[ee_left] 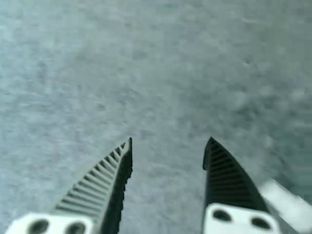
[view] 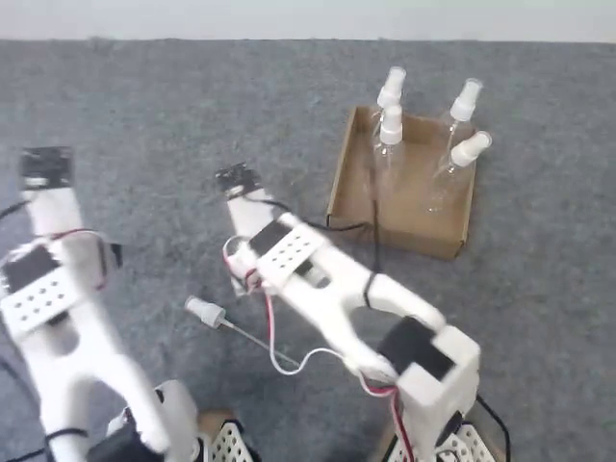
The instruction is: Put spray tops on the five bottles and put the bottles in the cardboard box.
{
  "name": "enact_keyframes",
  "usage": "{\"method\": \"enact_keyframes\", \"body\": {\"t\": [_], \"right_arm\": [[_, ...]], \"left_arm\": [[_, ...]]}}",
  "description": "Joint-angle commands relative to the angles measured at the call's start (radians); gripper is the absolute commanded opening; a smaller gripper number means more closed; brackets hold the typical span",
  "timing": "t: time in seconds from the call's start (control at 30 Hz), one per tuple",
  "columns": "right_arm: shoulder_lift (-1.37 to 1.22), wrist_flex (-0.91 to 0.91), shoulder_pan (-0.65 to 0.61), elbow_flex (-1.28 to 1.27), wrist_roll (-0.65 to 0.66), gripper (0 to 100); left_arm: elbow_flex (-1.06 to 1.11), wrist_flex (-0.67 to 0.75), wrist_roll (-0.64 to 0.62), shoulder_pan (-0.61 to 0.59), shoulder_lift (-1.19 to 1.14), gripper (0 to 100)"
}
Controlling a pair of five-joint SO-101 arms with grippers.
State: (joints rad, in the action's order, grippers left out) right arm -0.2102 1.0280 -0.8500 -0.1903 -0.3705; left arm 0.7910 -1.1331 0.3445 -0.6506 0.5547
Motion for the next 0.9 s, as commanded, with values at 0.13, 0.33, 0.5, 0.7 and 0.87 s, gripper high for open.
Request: {"method": "enact_keyframes", "body": {"t": [0.13,0.33,0.5,0.7,0.87], "right_arm": [[0.421,0.4,0.147,0.035,0.368,3.5],[0.618,0.613,0.389,0.034,0.56,3.5],[0.696,0.725,0.633,0.032,0.74,3.5],[0.725,0.716,0.9,-0.061,0.937,3.5],[0.73,0.515,1.122,-0.273,1.06,3.5]], "left_arm": [[0.004,-0.23,0.002,0.21,0.12,22],[0.053,-0.275,-0.048,0.322,0.12,22],[0.137,-0.262,-0.08,0.4,0.12,22],[0.185,-0.178,-0.149,0.405,0.118,22],[0.182,-0.158,-0.187,0.405,0.118,22]]}}
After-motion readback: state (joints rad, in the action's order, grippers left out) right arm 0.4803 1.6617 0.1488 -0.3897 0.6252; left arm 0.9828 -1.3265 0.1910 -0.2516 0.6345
